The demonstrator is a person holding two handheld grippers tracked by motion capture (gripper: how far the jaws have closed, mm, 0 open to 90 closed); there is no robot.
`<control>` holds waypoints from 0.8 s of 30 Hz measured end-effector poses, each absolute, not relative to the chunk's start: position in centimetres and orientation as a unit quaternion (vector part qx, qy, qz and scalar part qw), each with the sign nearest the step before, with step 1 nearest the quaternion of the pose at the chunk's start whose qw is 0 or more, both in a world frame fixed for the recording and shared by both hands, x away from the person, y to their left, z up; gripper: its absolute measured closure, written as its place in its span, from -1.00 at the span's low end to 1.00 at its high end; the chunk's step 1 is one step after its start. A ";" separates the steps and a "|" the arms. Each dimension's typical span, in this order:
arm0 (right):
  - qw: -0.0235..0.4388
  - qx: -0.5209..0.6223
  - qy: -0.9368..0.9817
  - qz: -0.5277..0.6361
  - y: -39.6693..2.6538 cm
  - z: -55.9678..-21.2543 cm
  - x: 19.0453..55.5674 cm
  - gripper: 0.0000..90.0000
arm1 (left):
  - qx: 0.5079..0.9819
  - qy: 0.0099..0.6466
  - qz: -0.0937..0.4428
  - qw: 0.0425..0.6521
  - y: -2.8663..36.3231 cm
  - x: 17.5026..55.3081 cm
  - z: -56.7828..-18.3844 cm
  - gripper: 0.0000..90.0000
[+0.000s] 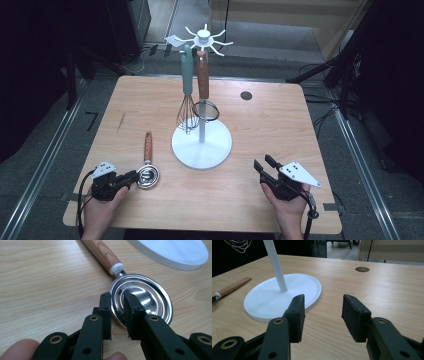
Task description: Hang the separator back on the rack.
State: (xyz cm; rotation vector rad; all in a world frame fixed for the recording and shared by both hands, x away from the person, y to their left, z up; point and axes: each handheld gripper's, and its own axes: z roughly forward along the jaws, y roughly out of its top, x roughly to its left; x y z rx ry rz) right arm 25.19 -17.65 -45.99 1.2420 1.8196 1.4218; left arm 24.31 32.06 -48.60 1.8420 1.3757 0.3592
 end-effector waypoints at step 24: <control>0.216 0.425 0.704 0.527 -14.7 -46.9 24.8 0.27 | 0.753 0.524 0.124 0.379 26.9 21.4 -48.4 0.71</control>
